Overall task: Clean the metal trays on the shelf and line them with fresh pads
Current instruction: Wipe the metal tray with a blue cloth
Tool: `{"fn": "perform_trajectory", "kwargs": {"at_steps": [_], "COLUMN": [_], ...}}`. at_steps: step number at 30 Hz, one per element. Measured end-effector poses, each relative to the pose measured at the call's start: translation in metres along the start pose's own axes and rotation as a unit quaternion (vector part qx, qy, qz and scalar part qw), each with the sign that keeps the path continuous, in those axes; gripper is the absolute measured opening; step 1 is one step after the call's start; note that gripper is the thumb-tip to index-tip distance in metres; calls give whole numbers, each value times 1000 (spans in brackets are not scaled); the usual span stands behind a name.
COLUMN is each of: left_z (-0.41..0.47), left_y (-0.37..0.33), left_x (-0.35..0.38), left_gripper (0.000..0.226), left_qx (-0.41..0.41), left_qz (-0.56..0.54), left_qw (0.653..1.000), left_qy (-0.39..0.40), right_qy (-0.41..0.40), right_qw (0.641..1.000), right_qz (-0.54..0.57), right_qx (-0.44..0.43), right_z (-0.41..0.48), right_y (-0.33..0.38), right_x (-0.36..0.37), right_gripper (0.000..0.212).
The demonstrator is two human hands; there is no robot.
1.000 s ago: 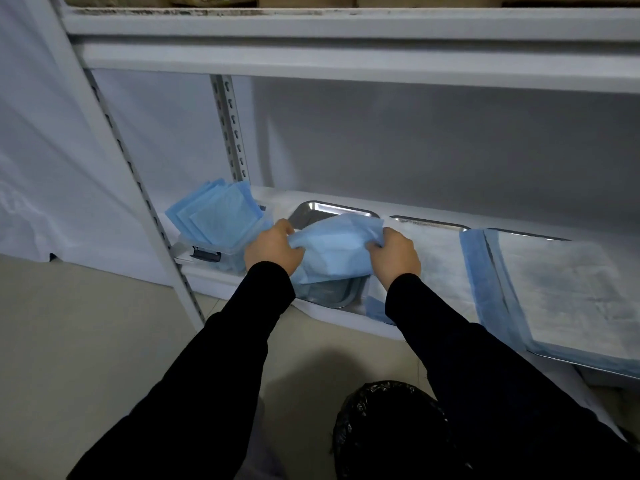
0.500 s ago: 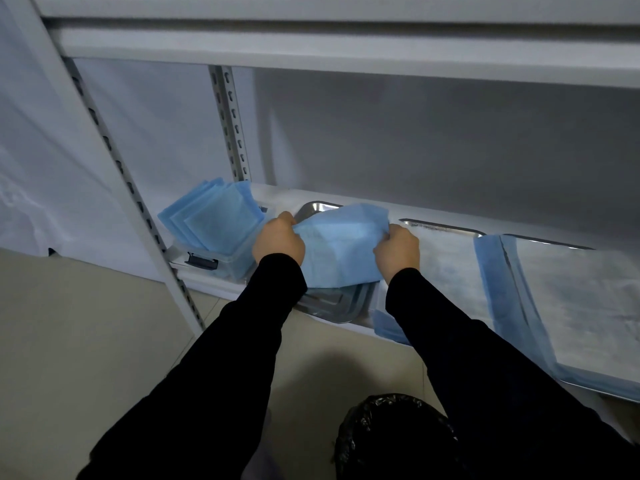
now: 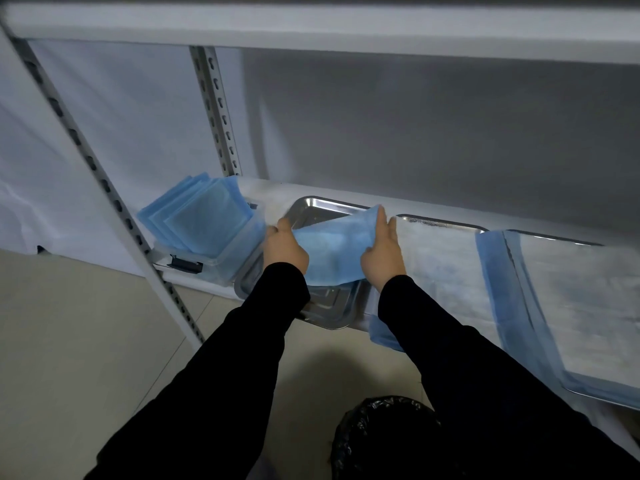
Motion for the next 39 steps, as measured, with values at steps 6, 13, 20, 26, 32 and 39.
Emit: {"fn": "perform_trajectory", "kwargs": {"at_steps": [6, 13, 20, 26, 32, 39], "left_z": [-3, -8, -19, -33, -47, -53], "left_y": [3, 11, 11, 0, -7, -5], "left_x": [11, 36, 29, 25, 29, 27], "left_gripper": [53, 55, 65, 60, 48, 74], "left_qx": [22, 19, 5, 25, 65, 53], "left_qz": [-3, 239, 287, 258, 185, 187], "left_qw": [1000, 953, 940, 947, 951, 950], "left_qy": [-3, 185, 187, 189, 238, 245], "right_qy": [47, 152, 53, 34, 43, 16], "right_qw": [988, 923, 952, 977, 985, 997], "right_qz": [-109, -337, -296, -184, -118, 12], "right_qx": [-94, -106, -52, 100, 117, 76], "right_z": [3, -2, -5, -15, -22, -26], "right_y": [1, -3, -4, -5, -5, 12], "right_x": [6, 21, 3, -19, -19, -24], "right_gripper": [69, 43, 52, 50, 42, 50]}}
Point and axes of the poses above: each hand's wrist, its own z-axis towards the middle knuckle, its own x-axis out of the palm, y = z × x, the point moved 3 cm from there along z, towards the middle knuckle, and after that the axes turned 11 degrees about -z, right-handed, at the moved point
